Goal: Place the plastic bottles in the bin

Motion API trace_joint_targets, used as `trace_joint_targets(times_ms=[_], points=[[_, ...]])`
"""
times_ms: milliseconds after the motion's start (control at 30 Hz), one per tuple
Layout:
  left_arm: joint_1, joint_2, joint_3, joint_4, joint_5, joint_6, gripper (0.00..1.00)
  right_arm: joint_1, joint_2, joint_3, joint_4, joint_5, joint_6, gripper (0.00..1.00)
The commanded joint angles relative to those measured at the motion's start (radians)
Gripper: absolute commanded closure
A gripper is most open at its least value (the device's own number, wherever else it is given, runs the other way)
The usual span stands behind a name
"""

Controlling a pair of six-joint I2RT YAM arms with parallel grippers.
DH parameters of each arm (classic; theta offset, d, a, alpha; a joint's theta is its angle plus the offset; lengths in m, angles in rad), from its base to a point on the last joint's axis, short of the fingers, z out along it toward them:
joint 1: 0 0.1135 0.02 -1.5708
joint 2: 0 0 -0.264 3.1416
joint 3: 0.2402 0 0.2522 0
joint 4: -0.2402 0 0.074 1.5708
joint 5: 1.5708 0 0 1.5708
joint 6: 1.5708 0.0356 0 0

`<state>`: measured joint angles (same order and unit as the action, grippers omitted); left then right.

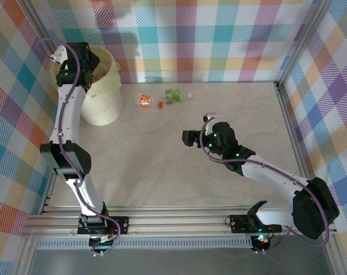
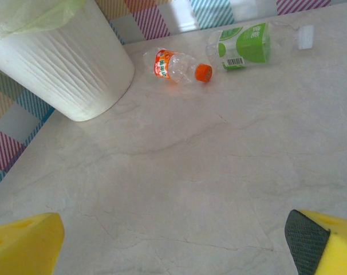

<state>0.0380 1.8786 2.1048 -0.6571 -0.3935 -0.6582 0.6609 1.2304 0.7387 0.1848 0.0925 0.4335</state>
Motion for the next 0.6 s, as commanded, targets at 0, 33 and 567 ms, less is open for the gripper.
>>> trace_joint_targets(times_ms=[0,33,567], points=[[0.014,-0.044,0.026,-0.02,0.01,0.003,0.0,0.004,0.012,0.044,0.021,-0.017,-0.005,0.0],[0.014,-0.048,0.027,-0.019,0.015,0.003,0.0,0.004,0.014,0.046,0.021,-0.018,-0.004,0.0],[-0.114,-0.232,-0.173,0.084,0.207,0.045,0.0,-0.023,0.104,0.103,0.008,0.023,0.041,0.0]])
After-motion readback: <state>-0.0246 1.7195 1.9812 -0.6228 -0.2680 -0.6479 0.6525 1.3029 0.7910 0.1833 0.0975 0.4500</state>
